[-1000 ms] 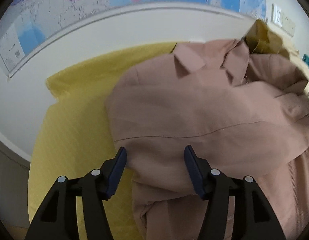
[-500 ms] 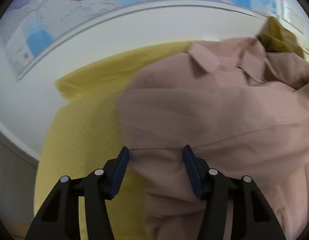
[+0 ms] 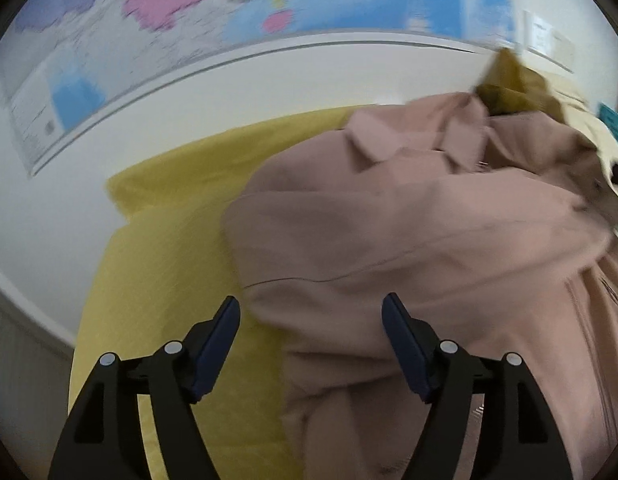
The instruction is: Fold large clothes
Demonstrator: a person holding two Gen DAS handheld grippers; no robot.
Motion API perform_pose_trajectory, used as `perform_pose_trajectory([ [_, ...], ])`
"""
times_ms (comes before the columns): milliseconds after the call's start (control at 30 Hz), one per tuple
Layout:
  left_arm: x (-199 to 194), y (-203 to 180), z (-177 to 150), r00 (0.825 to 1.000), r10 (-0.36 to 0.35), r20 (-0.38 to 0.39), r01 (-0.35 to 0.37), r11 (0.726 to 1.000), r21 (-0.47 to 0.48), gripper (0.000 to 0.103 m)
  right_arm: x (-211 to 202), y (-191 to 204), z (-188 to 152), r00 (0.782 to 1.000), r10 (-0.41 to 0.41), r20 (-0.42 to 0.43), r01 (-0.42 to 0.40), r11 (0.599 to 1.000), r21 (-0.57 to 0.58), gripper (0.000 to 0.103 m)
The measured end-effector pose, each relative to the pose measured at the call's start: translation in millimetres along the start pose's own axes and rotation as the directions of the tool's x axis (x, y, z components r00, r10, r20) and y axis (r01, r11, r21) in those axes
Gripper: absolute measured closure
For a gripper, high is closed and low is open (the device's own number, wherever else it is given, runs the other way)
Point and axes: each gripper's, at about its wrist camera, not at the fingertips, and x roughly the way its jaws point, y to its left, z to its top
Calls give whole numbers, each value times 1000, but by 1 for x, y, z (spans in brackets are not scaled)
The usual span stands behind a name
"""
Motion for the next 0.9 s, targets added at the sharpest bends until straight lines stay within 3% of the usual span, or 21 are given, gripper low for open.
perform_pose_trajectory([
  [33,1,-6,0,1000,-9,-1,9,1000,21,32,-3,6,0,1000,19,13,-19,1000,-14,57],
  [133,14,-19,2,1000,5,-30,-3,999,52,32,20,33,-1,992,115,-56,-120,988,-96,60],
  [233,29,-19,4,998,12,-67,-11,1000,22,31,58,45,-3,984,106,-143,-125,983,-132,66],
  [333,32,-12,6,997,25,-70,-26,999,-18,27,97,40,-5,984,10,-180,-38,987,-155,70],
  [400,24,-5,6,998,10,-60,-12,999,-42,27,107,35,-3,980,30,-196,-52,993,-107,72],
  [500,2,6,-4,999,-3,-45,0,998,-67,26,86,33,2,983,62,-176,-76,994,-73,60],
  [567,-15,16,-16,999,-16,-35,13,996,-90,22,55,29,-1,983,121,-139,-129,990,-49,42],
  [733,-37,31,-52,994,-85,-70,74,987,-142,21,-6,10,-25,973,200,-114,-200,980,12,37],
  [833,-44,29,-58,997,-46,-64,38,993,-113,21,-21,11,-33,972,194,-129,-197,980,-6,37],
  [900,-49,28,-45,999,-41,-35,38,995,-91,21,-16,18,-25,972,197,-132,-201,979,-22,37],
])
